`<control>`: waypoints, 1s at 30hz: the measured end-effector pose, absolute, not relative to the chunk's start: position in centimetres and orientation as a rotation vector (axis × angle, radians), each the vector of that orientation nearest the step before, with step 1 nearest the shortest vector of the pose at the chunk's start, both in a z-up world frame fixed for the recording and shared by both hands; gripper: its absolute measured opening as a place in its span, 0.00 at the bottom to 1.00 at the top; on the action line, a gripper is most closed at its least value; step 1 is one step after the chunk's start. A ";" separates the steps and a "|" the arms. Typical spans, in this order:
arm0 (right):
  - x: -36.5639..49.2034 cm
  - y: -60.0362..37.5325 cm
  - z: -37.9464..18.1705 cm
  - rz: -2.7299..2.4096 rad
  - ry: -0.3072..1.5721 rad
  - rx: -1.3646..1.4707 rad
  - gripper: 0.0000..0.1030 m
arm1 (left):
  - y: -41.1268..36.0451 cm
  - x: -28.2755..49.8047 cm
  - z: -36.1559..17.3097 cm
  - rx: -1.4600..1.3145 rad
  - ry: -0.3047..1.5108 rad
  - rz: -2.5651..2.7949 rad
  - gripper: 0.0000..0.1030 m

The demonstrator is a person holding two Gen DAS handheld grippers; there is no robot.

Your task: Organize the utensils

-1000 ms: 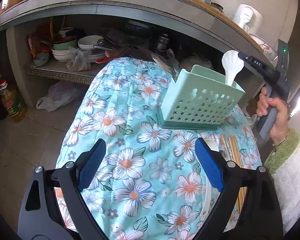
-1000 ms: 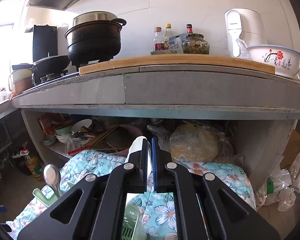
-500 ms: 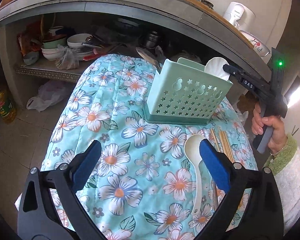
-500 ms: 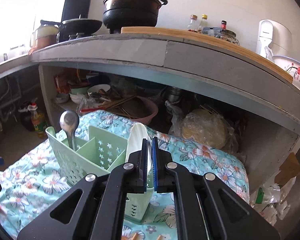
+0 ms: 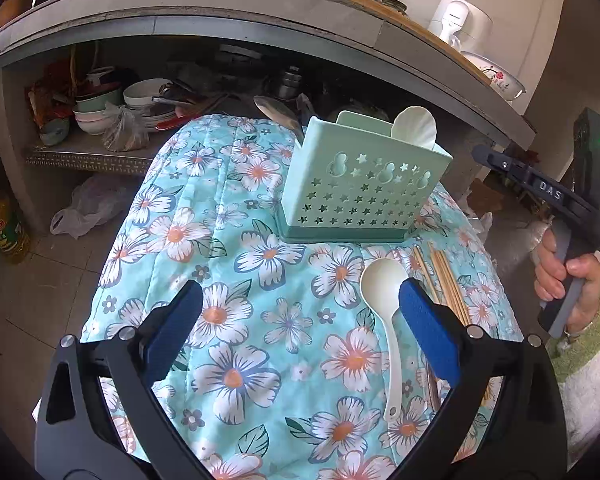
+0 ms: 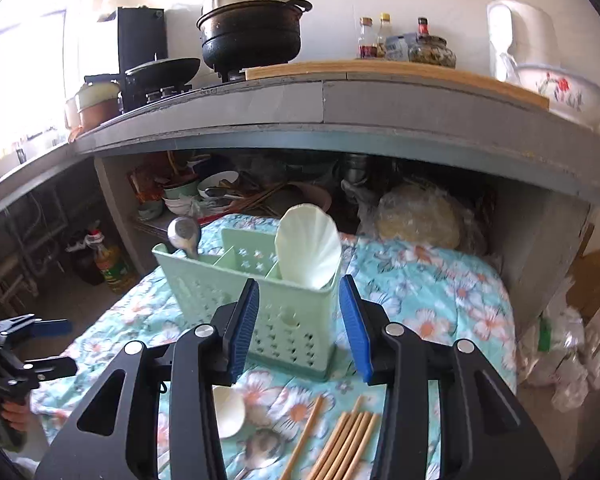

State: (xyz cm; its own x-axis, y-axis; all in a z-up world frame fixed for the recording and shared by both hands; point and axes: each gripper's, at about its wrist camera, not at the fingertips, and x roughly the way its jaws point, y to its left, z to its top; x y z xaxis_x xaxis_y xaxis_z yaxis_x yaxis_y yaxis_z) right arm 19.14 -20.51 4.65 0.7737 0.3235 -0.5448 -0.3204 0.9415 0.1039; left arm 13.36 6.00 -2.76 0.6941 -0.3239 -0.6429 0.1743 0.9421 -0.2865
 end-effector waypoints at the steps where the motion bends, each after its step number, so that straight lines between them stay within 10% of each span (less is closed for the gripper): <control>1: 18.5 -20.8 4.2 0.355 0.621 0.033 0.40 | 5.8 13.3 -2.9 -0.202 0.754 -0.282 0.92; 30: 12.9 -17.3 -10.7 0.363 1.178 0.233 0.18 | 4.3 11.9 -6.2 -0.137 0.801 -0.312 0.92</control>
